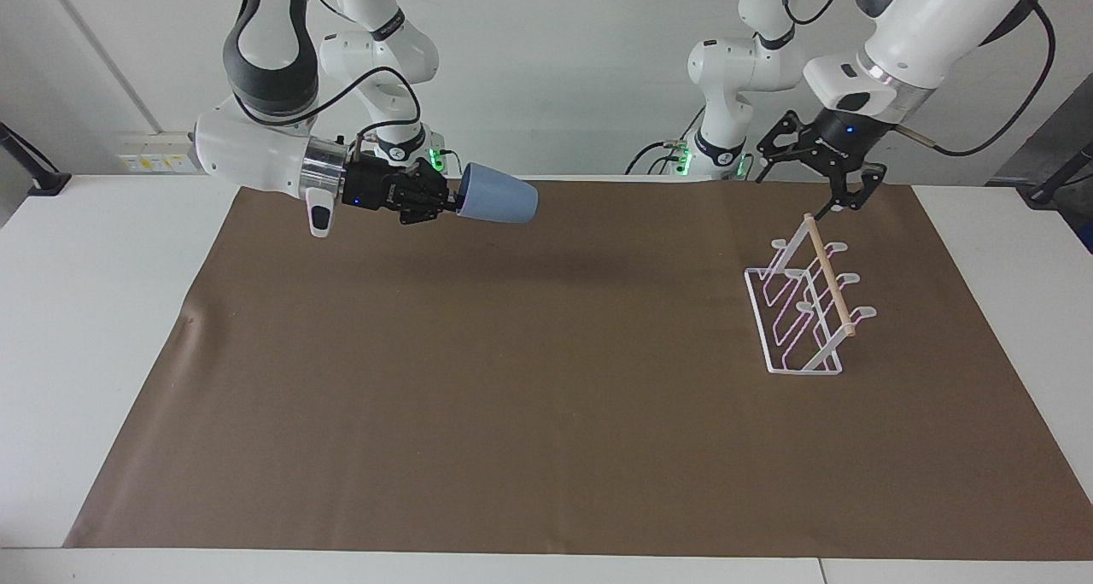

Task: Hang cup on cup holder
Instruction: 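Carry the cup toward the left gripper while the left gripper approaches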

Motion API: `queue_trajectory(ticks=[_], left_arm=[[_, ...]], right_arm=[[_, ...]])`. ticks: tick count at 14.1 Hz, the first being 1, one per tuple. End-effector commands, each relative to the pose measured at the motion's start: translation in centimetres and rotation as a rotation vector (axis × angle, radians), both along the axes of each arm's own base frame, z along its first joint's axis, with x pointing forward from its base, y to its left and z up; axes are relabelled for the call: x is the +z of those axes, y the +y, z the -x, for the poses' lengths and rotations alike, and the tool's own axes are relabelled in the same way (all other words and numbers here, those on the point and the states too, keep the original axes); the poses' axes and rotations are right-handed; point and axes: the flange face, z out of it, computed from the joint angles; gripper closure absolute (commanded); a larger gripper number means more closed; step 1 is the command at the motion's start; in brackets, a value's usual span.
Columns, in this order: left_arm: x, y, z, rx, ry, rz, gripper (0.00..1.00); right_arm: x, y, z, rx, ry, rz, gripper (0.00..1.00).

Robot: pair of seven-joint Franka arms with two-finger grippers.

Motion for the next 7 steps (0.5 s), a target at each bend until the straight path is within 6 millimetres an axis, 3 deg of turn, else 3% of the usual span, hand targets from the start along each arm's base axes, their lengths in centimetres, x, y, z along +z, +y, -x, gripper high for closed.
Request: queue_trajectory(ticks=[1, 4, 7], left_arm=[[-0.9, -3.5, 2.0, -0.145, -0.049, 0.016, 0.00], [-2.5, -6.5, 2.9, -0.272, -0.069, 0.032, 0.00], [-3.5, -8.4, 2.5, -0.390, -0.102, 0.091, 0.00]], right_arm=[[0.5, 1.3, 1.3, -0.026, 0.019, -0.040, 1.00], [-0.2, 3.1, 2.2, -0.066, 0.051, -0.083, 1.00], [0.2, 5.9, 2.7, -0.095, 0.081, -0.141, 1.00]])
